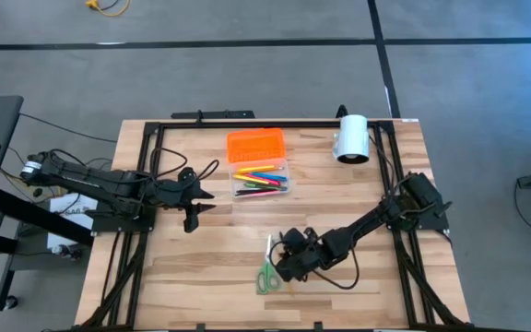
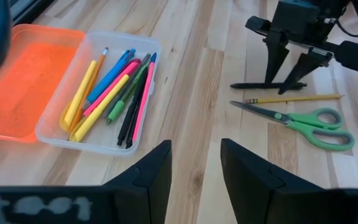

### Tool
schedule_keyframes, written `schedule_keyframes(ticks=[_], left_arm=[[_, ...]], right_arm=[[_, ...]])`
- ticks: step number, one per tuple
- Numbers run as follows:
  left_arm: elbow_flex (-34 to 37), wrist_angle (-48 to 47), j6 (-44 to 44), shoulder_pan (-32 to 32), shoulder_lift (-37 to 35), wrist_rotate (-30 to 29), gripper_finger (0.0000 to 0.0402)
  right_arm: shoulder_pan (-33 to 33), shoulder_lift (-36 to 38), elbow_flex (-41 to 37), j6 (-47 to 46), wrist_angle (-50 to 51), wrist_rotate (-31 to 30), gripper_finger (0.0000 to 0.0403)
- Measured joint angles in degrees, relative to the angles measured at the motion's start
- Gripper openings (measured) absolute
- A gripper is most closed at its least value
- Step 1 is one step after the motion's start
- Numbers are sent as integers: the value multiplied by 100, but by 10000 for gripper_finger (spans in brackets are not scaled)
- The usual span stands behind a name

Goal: Pick & place school supplies into a supply box
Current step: Put the black pen into the supply box

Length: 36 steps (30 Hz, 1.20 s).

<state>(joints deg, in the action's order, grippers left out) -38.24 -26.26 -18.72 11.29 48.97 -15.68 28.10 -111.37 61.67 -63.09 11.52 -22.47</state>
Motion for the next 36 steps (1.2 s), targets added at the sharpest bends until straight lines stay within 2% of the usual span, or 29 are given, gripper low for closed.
schedule_keyframes(ticks=[10,16,25,31,36], left_arm=[[0,13,-92,0,0,28,125],[0,11,-105,0,0,31,125],[0,4,-105,0,0,31,125],[0,4,-103,0,0,28,125],[0,2,-94,0,0,26,125]], right_arm=[[0,74,46,-103,422,22,118],[-1,57,456,163,1014,30,118],[2,59,629,198,1451,-40,118],[0,59,636,-232,2256,217,118],[48,44,636,-69,1978,307,118]])
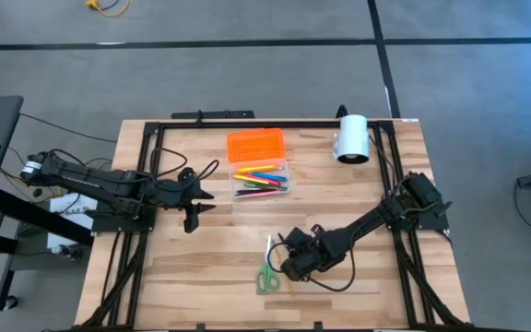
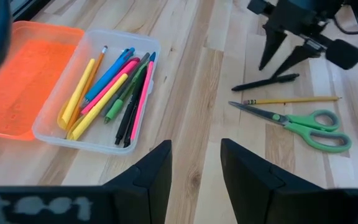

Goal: Pick & place school supplies into a supply box
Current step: Put the black pen into the supply box

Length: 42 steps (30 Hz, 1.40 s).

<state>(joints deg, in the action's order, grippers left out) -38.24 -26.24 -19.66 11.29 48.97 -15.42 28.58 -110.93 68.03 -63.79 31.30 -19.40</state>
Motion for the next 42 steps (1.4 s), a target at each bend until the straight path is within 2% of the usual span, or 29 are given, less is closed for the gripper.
schedule_keyframes(ticks=[14,24,28,35,42], left_arm=[[0,0,-13,4,0,-22,125],[0,-17,-37,4,-2,-24,125],[0,-15,-37,5,-2,-24,125],[0,-15,-37,4,0,-24,125],[0,-15,-36,6,-2,-35,125]], right_arm=[[63,-45,2,124,-206,43,118],[96,-240,-59,37,-309,405,117],[61,-234,-55,37,-127,392,93],[-68,-238,-52,72,102,578,13],[-220,-238,-52,91,185,757,37]])
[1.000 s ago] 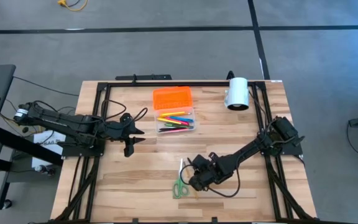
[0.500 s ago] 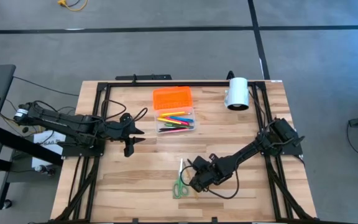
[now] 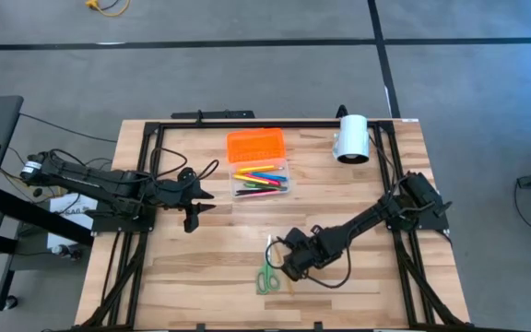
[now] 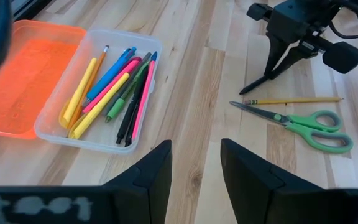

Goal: Pick & place school supplies into a supply box
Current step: Put the black pen into the supply box

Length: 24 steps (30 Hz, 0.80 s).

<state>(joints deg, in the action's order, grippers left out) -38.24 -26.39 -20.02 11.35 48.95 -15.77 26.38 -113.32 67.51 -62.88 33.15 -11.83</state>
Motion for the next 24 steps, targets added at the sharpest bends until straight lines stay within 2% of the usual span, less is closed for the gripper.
schedule_keyframes(ticks=[16,24], left_arm=[[0,-7,44,0,2,-147,126],[0,-7,42,-1,2,-154,125]], right_arm=[[-242,22,-11,936,-25,926,49],[-319,31,-4,897,-25,1005,13]])
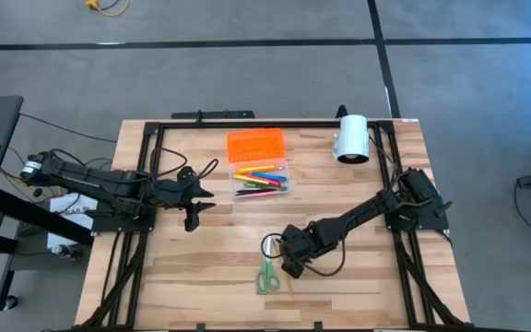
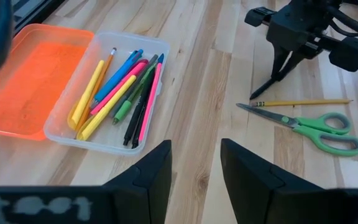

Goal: Pick & place school supplies into a supply box
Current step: Put the black pen into the supply box

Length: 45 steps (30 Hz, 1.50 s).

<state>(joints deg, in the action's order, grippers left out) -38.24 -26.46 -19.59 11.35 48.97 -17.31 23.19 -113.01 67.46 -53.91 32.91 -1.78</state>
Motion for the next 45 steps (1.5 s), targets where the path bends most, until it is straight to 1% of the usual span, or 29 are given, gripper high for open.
schedule_keyframes(ticks=[3,11,15,23,36,45], left_arm=[[0,0,0,1,0,-1,125],[0,0,58,1,0,-5,125],[0,0,65,1,0,-8,125],[0,0,66,1,0,-109,125],[0,-2,114,1,0,-158,125],[0,-2,122,-1,2,-239,125]], right_arm=[[-23,2,4,-4,0,29,7],[-60,2,4,-153,-22,-33,15],[-60,2,23,-78,-18,-57,14],[-93,-7,52,37,-19,-65,28],[-93,-7,50,41,-44,-105,30],[-158,157,39,44,-32,-189,15]])
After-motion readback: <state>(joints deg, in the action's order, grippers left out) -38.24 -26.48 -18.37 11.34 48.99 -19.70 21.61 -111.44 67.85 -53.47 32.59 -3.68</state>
